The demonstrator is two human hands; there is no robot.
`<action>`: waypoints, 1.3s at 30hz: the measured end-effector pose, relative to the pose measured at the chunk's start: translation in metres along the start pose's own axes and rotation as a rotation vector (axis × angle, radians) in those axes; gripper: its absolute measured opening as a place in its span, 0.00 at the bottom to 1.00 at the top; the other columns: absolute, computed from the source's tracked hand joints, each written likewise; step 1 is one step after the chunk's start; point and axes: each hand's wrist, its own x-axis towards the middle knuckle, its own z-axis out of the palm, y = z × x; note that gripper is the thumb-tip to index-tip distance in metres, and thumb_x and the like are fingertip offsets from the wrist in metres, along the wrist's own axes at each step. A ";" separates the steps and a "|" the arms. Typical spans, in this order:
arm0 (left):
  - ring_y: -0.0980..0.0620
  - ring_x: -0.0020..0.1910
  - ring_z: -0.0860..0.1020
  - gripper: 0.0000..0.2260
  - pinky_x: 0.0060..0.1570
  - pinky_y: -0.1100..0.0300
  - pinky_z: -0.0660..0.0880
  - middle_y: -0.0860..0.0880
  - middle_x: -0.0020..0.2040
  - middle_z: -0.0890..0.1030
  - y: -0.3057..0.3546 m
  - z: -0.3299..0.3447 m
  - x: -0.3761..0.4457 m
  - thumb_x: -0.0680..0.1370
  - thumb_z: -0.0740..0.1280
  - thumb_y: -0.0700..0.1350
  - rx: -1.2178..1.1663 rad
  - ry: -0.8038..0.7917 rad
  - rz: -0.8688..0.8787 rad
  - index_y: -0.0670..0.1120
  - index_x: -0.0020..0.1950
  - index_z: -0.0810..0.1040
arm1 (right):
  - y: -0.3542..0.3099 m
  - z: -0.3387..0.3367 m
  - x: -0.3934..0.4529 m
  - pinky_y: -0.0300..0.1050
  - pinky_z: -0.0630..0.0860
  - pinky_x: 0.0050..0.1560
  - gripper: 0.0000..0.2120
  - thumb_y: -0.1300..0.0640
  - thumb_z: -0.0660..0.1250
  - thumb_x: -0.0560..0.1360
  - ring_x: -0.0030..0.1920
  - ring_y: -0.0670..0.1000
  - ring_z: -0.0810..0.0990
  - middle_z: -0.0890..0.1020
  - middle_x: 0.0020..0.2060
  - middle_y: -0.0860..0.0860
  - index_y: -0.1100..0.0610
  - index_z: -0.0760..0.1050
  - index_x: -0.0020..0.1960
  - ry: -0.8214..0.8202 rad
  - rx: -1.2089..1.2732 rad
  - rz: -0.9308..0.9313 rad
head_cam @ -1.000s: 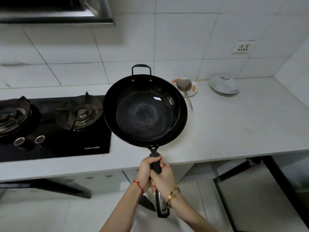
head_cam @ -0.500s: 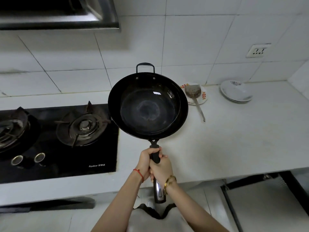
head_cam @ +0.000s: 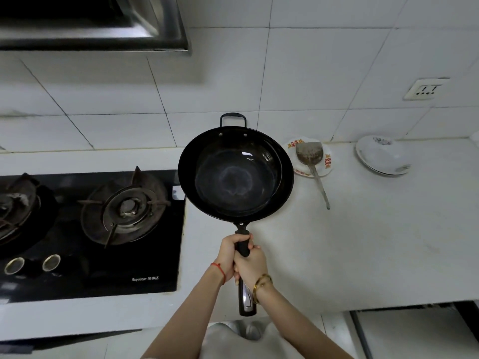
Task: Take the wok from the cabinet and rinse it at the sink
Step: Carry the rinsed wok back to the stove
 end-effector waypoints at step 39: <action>0.47 0.41 0.78 0.07 0.50 0.52 0.72 0.48 0.30 0.74 -0.018 0.005 0.025 0.73 0.59 0.42 -0.002 0.044 -0.038 0.44 0.36 0.73 | 0.025 -0.003 0.029 0.34 0.62 0.13 0.10 0.61 0.62 0.75 0.11 0.46 0.67 0.68 0.11 0.49 0.61 0.70 0.36 -0.023 -0.087 0.042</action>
